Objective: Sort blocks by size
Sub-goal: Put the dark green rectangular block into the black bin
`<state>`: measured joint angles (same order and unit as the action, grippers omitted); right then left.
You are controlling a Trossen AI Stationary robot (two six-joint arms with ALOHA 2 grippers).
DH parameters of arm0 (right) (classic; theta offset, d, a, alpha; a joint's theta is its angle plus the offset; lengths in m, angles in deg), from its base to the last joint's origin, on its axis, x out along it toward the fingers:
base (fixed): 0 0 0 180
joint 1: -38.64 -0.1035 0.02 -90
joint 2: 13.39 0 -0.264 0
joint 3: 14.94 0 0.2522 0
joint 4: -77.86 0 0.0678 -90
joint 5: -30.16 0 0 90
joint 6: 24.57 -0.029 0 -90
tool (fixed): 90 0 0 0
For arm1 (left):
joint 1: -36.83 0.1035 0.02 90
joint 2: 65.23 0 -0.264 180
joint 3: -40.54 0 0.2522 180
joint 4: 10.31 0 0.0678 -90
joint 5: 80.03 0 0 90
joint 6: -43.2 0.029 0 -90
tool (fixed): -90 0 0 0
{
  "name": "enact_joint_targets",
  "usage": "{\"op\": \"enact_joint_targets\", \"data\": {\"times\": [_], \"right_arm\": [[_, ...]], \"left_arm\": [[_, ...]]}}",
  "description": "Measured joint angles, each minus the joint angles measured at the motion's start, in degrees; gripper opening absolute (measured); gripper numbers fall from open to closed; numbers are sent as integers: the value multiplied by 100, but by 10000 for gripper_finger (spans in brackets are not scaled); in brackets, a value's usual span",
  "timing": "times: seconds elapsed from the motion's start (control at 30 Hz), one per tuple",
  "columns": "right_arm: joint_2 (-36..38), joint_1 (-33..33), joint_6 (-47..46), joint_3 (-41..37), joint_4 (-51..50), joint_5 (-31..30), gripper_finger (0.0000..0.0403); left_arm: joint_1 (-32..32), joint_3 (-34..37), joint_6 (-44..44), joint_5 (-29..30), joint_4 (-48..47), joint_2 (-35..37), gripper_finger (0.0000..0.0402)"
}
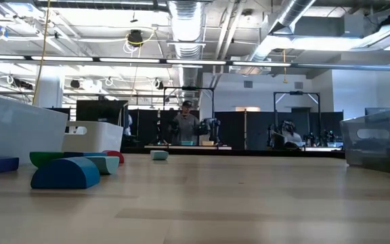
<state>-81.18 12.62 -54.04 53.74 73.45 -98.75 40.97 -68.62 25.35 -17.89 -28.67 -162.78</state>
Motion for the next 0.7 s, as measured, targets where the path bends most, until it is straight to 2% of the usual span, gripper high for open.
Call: {"op": "enact_joint_targets", "data": {"times": [0.17, 0.3, 0.5, 0.7], "right_arm": [[0, -173, -509, 0, -771, 0, 160], [94, -434, -1369, 0, -1921, 18, 160], [419, -1103, -3614, 0, -4364, 382, 160], [801, -2166, -6070, 0, -6609, 990, 160]], "left_arm": [[5, 4, 28, -27, -246, 34, 158], [11, 0, 219, -44, -688, 209, 171], [11, 0, 695, -39, -1993, 620, 180], [-102, 0, 1125, -28, -3592, 997, 180]]}}
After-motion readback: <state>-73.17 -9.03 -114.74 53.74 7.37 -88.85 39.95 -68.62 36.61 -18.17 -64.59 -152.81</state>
